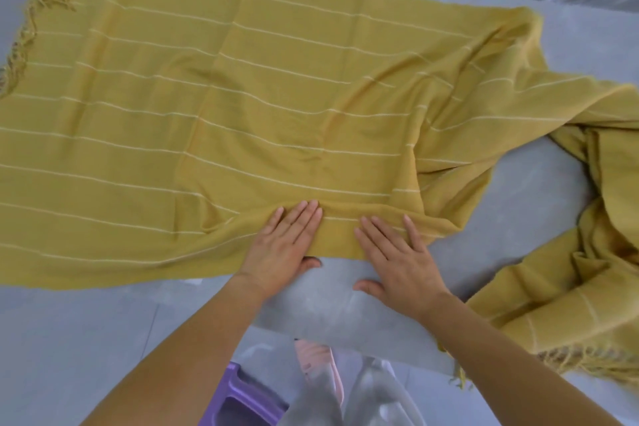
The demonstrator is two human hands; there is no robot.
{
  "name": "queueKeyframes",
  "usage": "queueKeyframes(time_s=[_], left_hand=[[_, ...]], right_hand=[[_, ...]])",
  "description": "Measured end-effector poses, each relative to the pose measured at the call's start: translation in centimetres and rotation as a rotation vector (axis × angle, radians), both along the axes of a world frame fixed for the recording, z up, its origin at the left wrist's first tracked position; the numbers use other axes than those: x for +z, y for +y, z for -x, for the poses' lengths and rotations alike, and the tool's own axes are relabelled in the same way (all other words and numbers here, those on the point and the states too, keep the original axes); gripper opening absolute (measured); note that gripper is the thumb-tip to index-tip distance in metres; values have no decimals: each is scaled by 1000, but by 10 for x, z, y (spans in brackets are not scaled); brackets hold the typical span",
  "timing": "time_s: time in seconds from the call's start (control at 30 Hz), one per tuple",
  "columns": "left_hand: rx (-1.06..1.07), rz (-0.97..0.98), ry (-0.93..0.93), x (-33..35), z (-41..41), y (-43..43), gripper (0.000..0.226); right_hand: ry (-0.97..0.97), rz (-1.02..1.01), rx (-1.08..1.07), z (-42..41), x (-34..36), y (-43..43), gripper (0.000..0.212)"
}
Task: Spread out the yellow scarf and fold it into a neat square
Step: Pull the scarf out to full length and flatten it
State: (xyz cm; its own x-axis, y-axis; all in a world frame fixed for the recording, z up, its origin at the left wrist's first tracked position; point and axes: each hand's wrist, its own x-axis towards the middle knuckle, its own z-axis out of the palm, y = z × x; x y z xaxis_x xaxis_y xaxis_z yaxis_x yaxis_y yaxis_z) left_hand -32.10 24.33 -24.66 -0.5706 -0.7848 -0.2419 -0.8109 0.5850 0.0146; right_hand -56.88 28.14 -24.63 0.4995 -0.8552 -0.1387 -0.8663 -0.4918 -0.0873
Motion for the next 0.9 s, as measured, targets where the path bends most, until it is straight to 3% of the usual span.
queueKeyframes(time_s=[0.17,0.33,0.47,0.53,0.7,0.9], left_hand=[[-40,-37,91,8,-1,-12,61],[-170,-53,251,29,1,15,56],[-200,-65,301,53,-12,50,54],[-219,-73,302,58,-19,61,49],[-308,-88,273,65,-25,70,46],[-395,-201,176,64,-25,77,54]], right_hand=[[-29,29,-135,-14,-6,-3,75],[-163,205,-283,-22,7,-6,42],[-162,223,-319,-5,22,5,48],[-118,209,-272,8,30,14,51],[16,128,79,35,49,31,49],[92,22,281,53,68,67,53]])
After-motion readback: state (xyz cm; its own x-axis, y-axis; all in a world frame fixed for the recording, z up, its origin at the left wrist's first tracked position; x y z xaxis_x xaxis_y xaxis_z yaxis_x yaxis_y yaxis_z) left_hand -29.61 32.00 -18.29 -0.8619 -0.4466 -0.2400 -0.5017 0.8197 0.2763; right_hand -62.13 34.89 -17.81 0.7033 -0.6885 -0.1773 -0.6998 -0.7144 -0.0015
